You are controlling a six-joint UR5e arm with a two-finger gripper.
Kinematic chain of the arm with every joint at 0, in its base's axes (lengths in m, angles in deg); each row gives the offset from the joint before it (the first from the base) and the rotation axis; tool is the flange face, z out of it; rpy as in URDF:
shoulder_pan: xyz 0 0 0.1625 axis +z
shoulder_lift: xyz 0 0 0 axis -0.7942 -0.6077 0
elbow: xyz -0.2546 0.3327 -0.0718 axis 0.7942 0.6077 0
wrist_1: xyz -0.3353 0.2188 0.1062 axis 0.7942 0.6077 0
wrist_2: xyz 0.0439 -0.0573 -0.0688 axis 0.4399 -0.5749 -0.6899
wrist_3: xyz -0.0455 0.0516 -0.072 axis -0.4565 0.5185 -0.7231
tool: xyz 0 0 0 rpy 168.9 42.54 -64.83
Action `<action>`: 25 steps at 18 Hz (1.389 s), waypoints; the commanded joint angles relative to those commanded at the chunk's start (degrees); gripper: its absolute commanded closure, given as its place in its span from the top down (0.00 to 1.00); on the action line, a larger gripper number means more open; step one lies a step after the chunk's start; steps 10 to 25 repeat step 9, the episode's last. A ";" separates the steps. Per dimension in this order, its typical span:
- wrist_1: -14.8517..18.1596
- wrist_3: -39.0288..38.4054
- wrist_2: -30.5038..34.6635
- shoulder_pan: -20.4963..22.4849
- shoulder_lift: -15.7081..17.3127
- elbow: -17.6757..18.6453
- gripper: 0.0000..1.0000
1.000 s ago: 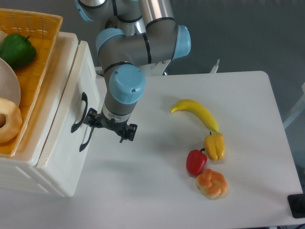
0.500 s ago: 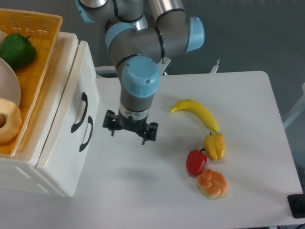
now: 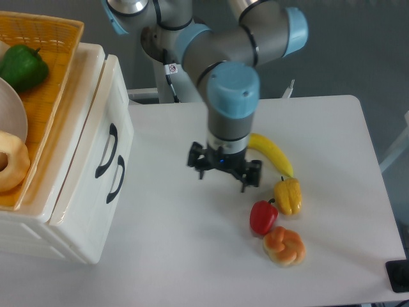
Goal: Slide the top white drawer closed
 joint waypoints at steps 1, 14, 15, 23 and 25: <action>0.00 2.72 0.00 1.14 0.09 0.00 1.00; -0.26 19.97 0.53 7.48 1.32 0.44 1.00; -0.26 19.97 0.53 7.48 1.32 0.44 1.00; -0.26 19.97 0.53 7.48 1.32 0.44 1.00; -0.26 19.97 0.53 7.48 1.32 0.44 1.00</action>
